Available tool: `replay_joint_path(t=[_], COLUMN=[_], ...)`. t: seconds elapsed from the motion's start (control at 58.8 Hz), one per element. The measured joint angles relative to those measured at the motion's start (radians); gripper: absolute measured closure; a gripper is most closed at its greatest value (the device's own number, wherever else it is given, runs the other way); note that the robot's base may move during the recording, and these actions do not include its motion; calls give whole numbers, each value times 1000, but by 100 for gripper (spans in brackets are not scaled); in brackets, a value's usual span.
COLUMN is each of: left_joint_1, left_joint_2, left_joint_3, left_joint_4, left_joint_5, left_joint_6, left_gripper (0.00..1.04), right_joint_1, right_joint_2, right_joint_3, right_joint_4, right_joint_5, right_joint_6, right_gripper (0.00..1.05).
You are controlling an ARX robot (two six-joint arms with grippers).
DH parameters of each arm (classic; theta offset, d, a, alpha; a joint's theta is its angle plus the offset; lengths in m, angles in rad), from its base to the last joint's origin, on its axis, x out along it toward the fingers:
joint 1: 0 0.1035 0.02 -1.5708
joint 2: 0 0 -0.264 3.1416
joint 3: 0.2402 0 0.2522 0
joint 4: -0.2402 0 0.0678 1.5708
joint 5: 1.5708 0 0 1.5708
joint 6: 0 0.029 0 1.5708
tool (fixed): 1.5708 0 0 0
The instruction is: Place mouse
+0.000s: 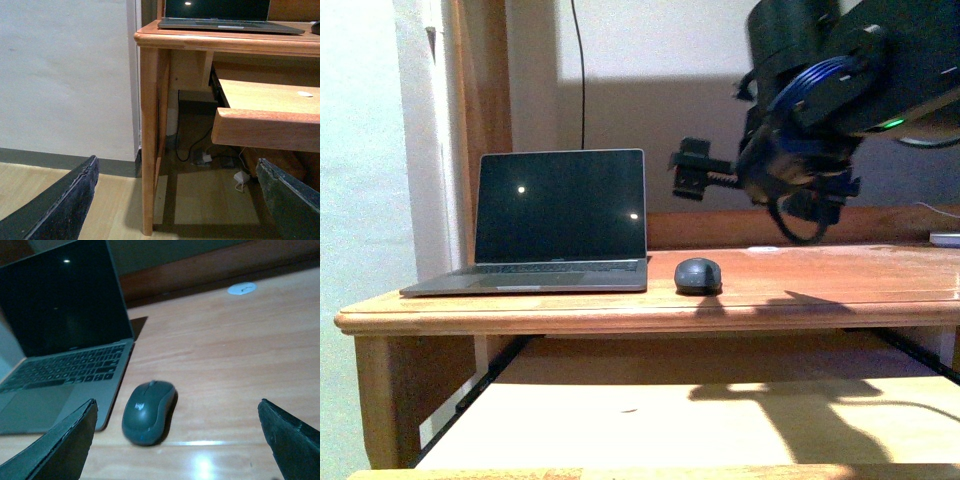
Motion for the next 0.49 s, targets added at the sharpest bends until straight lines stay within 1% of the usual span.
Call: replay_joint_path(t=[0.136, 0.17, 0.187, 0.204, 0.221, 0.255, 0.272, 0.357, 0.391, 0.442, 0.494], left_joint_1=[0, 0, 0, 0, 0, 0, 0, 0, 0, 0, 0], left_joint_2=[0, 0, 0, 0, 0, 0, 0, 0, 0, 0, 0], left_joint_3=[0, 0, 0, 0, 0, 0, 0, 0, 0, 0, 0], left_joint_4=[0, 0, 0, 0, 0, 0, 0, 0, 0, 0, 0], left_joint_5=[0, 0, 0, 0, 0, 0, 0, 0, 0, 0, 0], left_joint_6=[0, 0, 0, 0, 0, 0, 0, 0, 0, 0, 0], left_gripper=[8, 8, 8, 8, 8, 8, 8, 8, 8, 8, 8], right_joint_1=[-80, -112, -120, -138, -148, -188, -199, -296, -345, -394, -430], right_joint_2=[-214, -274, -288, -316, -330, -382, -395, -496, -542, -589, -620], right_joint_3=[-295, -377, -397, -435, -454, -522, -538, -659, -710, -761, -797], right_joint_4=[85, 101, 105, 111, 114, 124, 127, 137, 136, 130, 121], right_joint_5=[-228, -304, -314, -362, -381, -457, -466, -639, -724, -820, -894], right_joint_6=[-11, -19, -20, -30, -33, -39, -40, -64, -86, -113, -134], right_gripper=[8, 8, 8, 8, 8, 8, 8, 8, 8, 8, 8])
